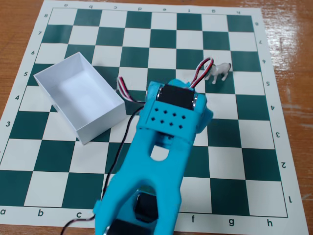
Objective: Grab the toy horse and put it in the box.
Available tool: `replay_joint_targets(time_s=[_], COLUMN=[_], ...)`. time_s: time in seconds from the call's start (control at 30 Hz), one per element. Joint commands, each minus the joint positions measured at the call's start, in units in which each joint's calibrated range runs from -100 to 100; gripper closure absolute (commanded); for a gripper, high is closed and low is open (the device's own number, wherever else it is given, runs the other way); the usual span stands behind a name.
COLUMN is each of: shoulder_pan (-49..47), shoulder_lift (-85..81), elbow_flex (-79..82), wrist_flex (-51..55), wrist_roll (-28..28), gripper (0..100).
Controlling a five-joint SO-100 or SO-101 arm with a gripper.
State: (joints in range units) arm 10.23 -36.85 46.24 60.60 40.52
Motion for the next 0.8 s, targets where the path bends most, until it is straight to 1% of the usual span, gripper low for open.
replay_joint_targets(time_s=[0.0, 0.53, 0.77], shoulder_pan=[1.3, 6.2, 7.0], shoulder_lift=[6.5, 35.4, 45.8], elbow_flex=[-8.2, -38.0, -47.8], wrist_flex=[-2.0, -6.7, -8.1], wrist_roll=[-0.3, 0.5, 0.5], gripper=[100, 99, 99])
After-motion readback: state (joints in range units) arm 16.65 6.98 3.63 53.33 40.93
